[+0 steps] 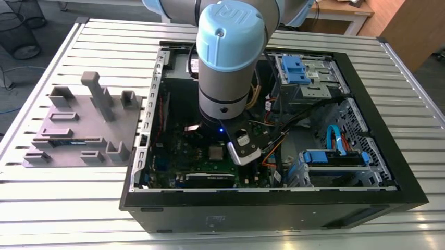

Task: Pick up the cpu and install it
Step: 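Place the cpu into insertion slot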

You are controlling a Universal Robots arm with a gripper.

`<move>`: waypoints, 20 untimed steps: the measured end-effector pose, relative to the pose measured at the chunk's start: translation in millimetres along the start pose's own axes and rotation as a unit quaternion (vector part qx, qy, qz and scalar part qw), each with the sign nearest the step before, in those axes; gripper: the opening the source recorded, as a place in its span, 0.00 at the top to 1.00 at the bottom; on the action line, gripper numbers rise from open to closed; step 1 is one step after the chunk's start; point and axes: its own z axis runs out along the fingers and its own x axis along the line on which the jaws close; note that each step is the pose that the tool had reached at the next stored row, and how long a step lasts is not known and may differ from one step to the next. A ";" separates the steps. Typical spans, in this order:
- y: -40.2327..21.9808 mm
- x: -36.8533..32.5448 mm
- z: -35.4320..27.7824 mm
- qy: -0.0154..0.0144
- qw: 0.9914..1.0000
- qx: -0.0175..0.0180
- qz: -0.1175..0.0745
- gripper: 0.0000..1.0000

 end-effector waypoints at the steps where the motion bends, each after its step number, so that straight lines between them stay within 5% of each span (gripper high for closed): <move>1: 0.0 0.0 0.2 0.000 1.000 0.000 0.000 0.53; 16: 0.2 -0.2 2.0 0.000 1.000 0.000 0.000 0.52; 20: 0.1 0.0 2.1 0.000 1.000 0.000 0.000 0.40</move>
